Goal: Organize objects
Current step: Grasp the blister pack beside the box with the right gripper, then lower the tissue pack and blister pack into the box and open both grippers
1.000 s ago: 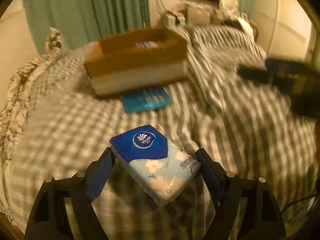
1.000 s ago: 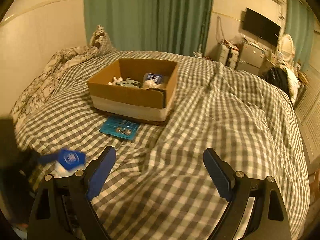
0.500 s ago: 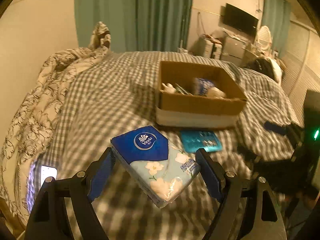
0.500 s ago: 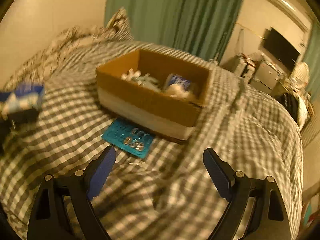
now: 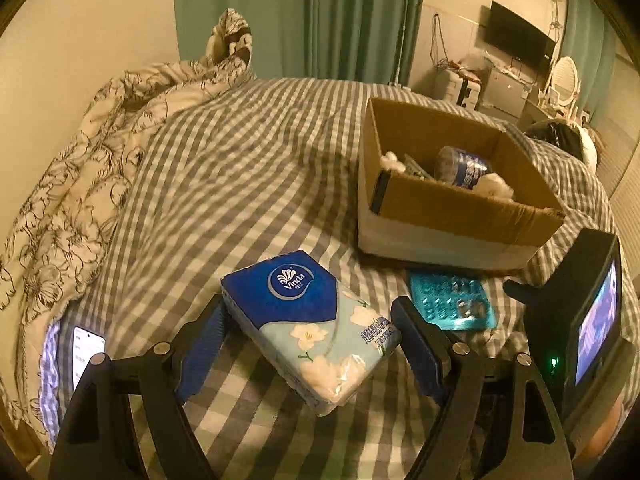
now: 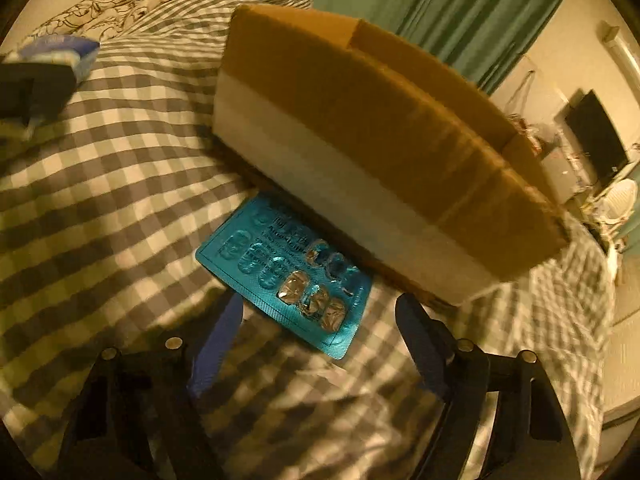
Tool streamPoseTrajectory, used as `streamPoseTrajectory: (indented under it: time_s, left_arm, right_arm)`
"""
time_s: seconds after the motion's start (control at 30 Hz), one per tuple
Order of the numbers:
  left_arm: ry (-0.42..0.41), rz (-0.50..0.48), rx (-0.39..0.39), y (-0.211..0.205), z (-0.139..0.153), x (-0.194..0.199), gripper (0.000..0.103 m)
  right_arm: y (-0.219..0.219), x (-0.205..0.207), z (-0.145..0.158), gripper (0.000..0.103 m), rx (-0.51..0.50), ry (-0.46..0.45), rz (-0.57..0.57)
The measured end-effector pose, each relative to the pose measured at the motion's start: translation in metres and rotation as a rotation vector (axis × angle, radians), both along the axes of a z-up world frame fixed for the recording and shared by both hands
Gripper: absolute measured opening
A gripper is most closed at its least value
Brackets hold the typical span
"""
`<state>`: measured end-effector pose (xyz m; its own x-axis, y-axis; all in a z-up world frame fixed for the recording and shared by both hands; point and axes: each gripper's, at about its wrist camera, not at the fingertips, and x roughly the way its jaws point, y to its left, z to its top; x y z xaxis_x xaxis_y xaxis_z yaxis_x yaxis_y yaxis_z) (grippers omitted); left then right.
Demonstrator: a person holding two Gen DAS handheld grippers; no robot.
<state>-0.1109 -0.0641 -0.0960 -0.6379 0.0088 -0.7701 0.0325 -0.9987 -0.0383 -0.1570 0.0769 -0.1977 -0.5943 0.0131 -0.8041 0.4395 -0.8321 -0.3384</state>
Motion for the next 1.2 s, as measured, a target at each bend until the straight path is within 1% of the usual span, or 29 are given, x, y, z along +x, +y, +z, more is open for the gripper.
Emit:
streamPoseTrajectory:
  time_s: [0.03, 0.07, 0.13, 0.17, 0.2, 0.27, 0.33, 0.37, 0.43, 0.5, 0.57, 0.63, 0.73, 0.87, 1.03, 1.1, 1.2]
  left_arm:
    - [-0.001, 0.000, 0.002, -0.001, -0.001, 0.001, 0.084]
    - [-0.001, 0.000, 0.006, -0.002, -0.001, 0.002, 0.084]
    - [0.000, 0.004, 0.016, -0.004, -0.001, 0.003, 0.084]
    - [0.000, 0.006, 0.016, -0.004, 0.000, 0.004, 0.084]
    - [0.000, 0.007, 0.013, -0.004, 0.000, 0.005, 0.084]
    - [0.002, 0.008, 0.004, -0.002, 0.000, 0.009, 0.084]
    - [0.003, 0.006, 0.003, -0.001, 0.001, 0.013, 0.084]
    - [0.002, 0.003, 0.007, 0.000, 0.003, 0.015, 0.084]
    - [0.001, -0.010, 0.020, 0.004, 0.005, 0.021, 0.084]
    - [0.000, -0.032, 0.027, 0.009, 0.008, 0.026, 0.084]
    - [0.000, -0.044, 0.033, 0.014, 0.011, 0.029, 0.084]
    - [0.008, -0.060, 0.038, 0.020, 0.017, 0.032, 0.084]
    - [0.033, -0.081, 0.028, 0.029, 0.031, 0.036, 0.084]
    - [0.084, -0.111, 0.013, 0.041, 0.055, 0.033, 0.084]
    - [0.141, -0.137, -0.019, 0.056, 0.085, 0.013, 0.084]
    - [0.158, -0.144, -0.027, 0.062, 0.094, 0.000, 0.084]
    - [0.170, -0.155, -0.035, 0.071, 0.105, -0.023, 0.084]
  right_arm:
    - [-0.002, -0.001, -0.002, 0.069, 0.002, 0.003, 0.003]
    - [-0.003, -0.003, -0.004, 0.061, 0.012, 0.009, 0.003]
    - [-0.003, -0.006, -0.006, 0.055, 0.011, 0.000, 0.000]
    - [-0.002, -0.006, -0.005, 0.047, 0.009, 0.003, -0.003]
    - [0.000, -0.004, -0.004, 0.035, 0.005, 0.011, -0.004]
    - [0.004, 0.000, 0.003, 0.024, -0.012, 0.037, -0.003]
    - [0.010, 0.007, 0.014, 0.022, -0.056, 0.060, -0.001]
    - [0.012, 0.009, 0.018, 0.018, -0.073, 0.063, 0.001]
    - [0.021, 0.016, 0.029, 0.014, -0.122, 0.053, -0.003]
    - [0.026, 0.024, 0.037, 0.007, -0.163, 0.037, -0.011]
    - [0.032, 0.034, 0.048, 0.007, -0.218, 0.018, -0.015]
    - [0.036, 0.041, 0.056, 0.007, -0.246, 0.019, -0.021]
    - [0.043, 0.054, 0.077, 0.007, -0.294, 0.026, -0.020]
    - [0.051, 0.060, 0.118, 0.007, -0.321, 0.079, -0.003]
    - [0.065, 0.049, 0.169, 0.007, -0.393, 0.132, 0.006]
    - [0.066, 0.039, 0.185, 0.007, -0.418, 0.147, 0.009]
    - [0.072, 0.021, 0.203, 0.007, -0.468, 0.145, 0.012]
